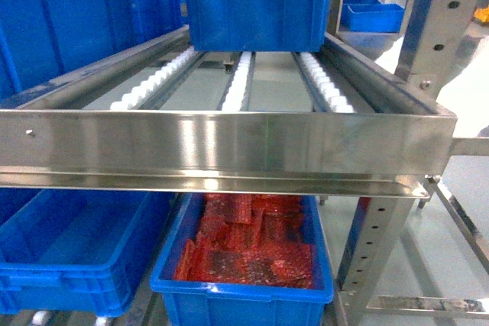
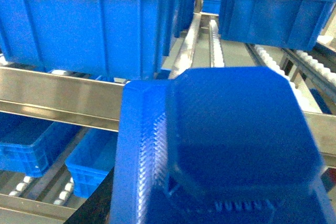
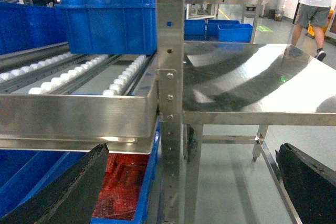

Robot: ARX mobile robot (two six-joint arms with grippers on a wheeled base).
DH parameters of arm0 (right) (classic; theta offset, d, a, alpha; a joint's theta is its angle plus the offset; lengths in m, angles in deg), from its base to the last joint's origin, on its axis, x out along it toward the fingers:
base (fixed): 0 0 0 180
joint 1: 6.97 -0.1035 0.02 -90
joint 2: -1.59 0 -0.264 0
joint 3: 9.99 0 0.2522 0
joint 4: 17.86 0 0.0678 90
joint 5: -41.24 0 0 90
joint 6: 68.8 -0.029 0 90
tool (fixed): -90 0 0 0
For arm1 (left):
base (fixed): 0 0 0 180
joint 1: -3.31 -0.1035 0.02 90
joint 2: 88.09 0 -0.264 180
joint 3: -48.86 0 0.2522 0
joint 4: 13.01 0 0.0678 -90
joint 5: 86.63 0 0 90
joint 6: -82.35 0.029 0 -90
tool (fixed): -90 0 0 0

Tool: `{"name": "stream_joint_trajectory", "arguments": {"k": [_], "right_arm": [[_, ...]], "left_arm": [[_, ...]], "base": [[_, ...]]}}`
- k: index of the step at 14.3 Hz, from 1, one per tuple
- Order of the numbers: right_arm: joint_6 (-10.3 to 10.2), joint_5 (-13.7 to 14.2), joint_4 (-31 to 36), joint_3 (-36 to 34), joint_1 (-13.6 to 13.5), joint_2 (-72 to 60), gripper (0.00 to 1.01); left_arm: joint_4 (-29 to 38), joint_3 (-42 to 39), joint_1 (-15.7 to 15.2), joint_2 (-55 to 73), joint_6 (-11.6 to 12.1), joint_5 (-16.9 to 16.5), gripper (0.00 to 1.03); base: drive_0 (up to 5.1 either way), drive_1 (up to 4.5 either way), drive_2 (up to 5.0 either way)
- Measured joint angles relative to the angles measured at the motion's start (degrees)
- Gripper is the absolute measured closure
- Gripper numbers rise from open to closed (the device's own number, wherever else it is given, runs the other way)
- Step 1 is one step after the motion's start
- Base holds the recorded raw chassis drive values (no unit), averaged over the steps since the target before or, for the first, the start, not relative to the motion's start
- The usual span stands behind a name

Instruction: Pick blue part to blue bin on bottom shelf

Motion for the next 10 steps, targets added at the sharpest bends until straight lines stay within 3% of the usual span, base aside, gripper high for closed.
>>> {"name": "stream_joint_trajectory", "arguments": {"k": [10], "right_arm": [[0.00,-0.20,-0.02,0.00,0.00,0.00,0.03]], "left_arm": [[0.11,0.00,0.00,-0.09,0.00,0.17,0.59]], "base": [[-5.0,2.44,2.4]]}}
